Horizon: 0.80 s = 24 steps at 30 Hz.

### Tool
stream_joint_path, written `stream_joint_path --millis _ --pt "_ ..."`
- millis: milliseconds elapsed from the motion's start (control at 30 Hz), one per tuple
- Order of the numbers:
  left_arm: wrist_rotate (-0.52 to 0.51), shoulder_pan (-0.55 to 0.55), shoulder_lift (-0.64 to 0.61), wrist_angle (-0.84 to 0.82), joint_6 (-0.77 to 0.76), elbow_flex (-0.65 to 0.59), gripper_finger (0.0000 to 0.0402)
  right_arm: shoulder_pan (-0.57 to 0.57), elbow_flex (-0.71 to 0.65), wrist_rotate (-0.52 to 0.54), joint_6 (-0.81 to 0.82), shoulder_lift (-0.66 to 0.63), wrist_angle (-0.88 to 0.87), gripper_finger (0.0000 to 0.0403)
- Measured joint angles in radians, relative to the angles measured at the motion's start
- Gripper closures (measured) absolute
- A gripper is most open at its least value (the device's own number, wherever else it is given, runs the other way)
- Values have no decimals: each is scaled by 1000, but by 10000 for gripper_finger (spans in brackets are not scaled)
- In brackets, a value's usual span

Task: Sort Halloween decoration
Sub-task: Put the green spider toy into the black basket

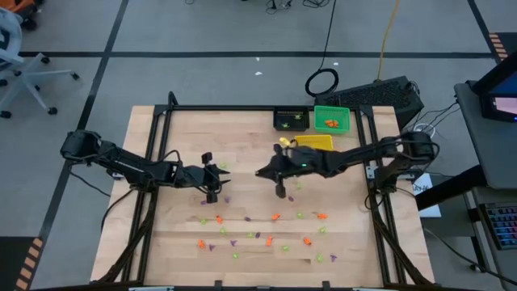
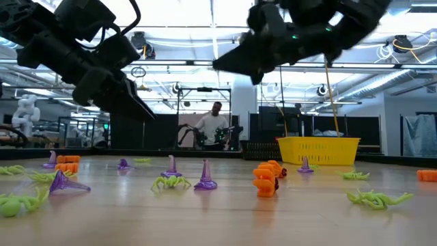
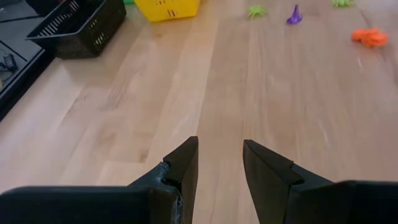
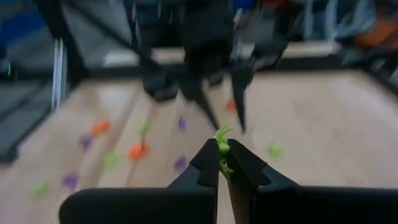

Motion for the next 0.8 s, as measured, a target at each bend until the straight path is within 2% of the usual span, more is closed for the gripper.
stream_joint_path --millis 100,200,367,600,800 --pt "5 0 0 16 -3 0 274 0 -74 33 22 -5 206 401" --pt "13 0 0 21 -4 0 274 -1 -106 53 25 -5 308 401" --pt "14 0 0 23 -27 0 274 0 -109 128 49 -6 368 401" --pt "15 0 0 35 -56 0 274 8 -109 130 110 -5 395 401" --pt "80 0 0 38 -108 0 274 68 -109 132 119 1 442 401"
